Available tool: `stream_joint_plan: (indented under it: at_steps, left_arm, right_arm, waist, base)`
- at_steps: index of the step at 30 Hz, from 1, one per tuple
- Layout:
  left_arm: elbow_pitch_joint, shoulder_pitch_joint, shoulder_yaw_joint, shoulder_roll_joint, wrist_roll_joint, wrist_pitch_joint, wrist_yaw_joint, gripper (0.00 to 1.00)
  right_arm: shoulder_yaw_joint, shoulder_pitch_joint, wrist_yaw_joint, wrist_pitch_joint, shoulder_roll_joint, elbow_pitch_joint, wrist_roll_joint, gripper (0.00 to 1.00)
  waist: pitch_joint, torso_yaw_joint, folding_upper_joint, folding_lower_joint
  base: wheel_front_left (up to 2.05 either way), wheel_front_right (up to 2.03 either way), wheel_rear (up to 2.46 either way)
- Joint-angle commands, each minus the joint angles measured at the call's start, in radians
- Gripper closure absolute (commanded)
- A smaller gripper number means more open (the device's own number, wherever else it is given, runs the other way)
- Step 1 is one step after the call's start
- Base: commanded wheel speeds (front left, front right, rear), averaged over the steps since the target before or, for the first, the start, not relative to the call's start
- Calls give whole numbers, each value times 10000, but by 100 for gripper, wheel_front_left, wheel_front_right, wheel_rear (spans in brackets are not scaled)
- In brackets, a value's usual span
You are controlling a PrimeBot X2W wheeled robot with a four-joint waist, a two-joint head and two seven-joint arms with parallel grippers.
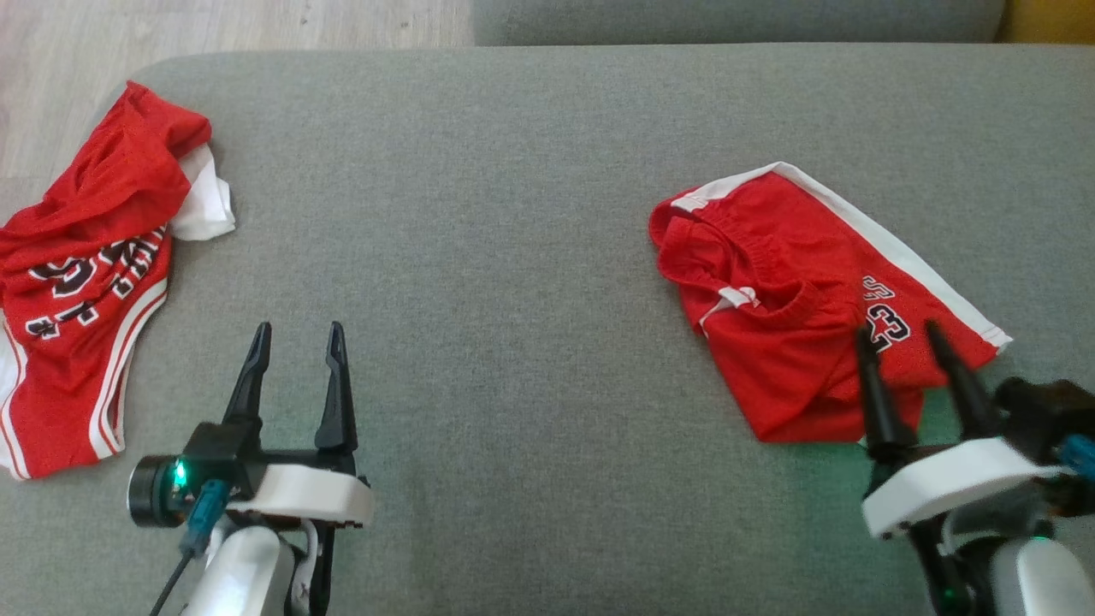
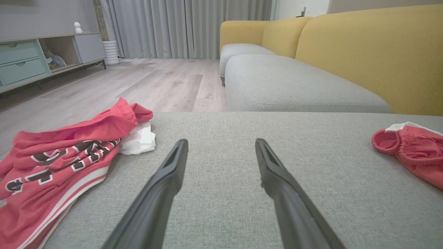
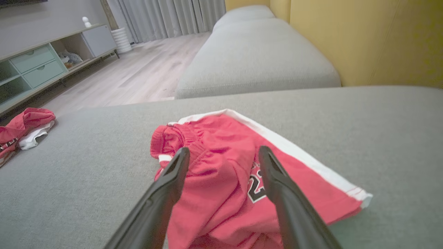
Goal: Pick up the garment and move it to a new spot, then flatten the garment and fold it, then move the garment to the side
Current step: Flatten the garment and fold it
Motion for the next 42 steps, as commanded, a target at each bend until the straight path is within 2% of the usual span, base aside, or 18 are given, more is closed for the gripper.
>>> stream_joint_plan:
  at_steps: [1, 11, 15, 16, 17, 26, 32, 33, 34, 36, 37, 42]
  left_arm:
    - [-339, -259, 330, 246, -60, 7, 81, 0]
    - [-274, -417, 197, 132, -117, -42, 102, 0]
    - [-198, -456, 169, 103, -144, -72, 93, 0]
    - [-177, -467, 170, 103, -152, -81, 90, 0]
    - [-160, -478, 170, 102, -157, -89, 91, 0]
    - [-73, -525, 170, 76, -182, -143, 159, 0]
    - [-48, -546, 161, 60, -197, -173, 175, 0]
    - [-48, -546, 161, 60, -197, -173, 175, 0]
    - [-43, -556, 165, 58, -206, -181, 178, 0]
    - [-34, -563, 164, 58, -213, -188, 176, 0]
    - [-34, -563, 164, 58, -213, -188, 176, 0]
    - [-5, -584, 147, 36, -221, -201, 194, 0]
  right_arm:
    - [349, -348, -7, 113, -45, -215, 148, 0]
    - [981, -1821, -7, 1390, -280, 2037, 367, 0]
    - [1337, -2171, -7, 1621, -339, 2566, 553, 1]
    - [1428, -2240, -7, 1602, -345, 2623, 612, 76]
    - [1491, -2285, -7, 1589, -350, 2667, 634, 100]
    - [2820, -2433, -7, 1370, -365, 2313, 1294, 100]
    - [4699, -2305, -7, 1477, -311, 1771, 2038, 100]
    - [4699, -2305, -7, 1477, -311, 1771, 2038, 100]
    - [5371, -2229, -7, 1547, -289, 1671, 2309, 100]
    - [6046, -2139, -7, 1645, -268, 1646, 2600, 100]
    - [6046, -2139, -7, 1645, -268, 1646, 2600, 100]
    - [7512, -1899, -7, 1941, -277, 1668, 3294, 100]
  waist:
    - [25, 0, 0, 1]
    - [259, 87, 0, 1]
    - [329, 143, 0, 1]
    - [343, 155, 0, 1]
    - [357, 164, 0, 1]
    - [396, 190, 0, 1]
    - [392, 164, 0, 1]
    - [392, 164, 0, 1]
    - [395, 159, 0, 1]
    - [393, 159, 0, 1]
    - [393, 159, 0, 1]
    - [398, 197, 0, 1]
  base:
    - [0, 0, 0]
    - [0, 0, 0]
    - [0, 0, 0]
    - [0, 0, 0]
    - [0, 0, 0]
    - [0, 0, 0]
    - [0, 0, 0]
    - [0, 0, 0]
    - [0, 0, 0]
    - [0, 0, 0]
    - [0, 0, 0]
    - [0, 0, 0]
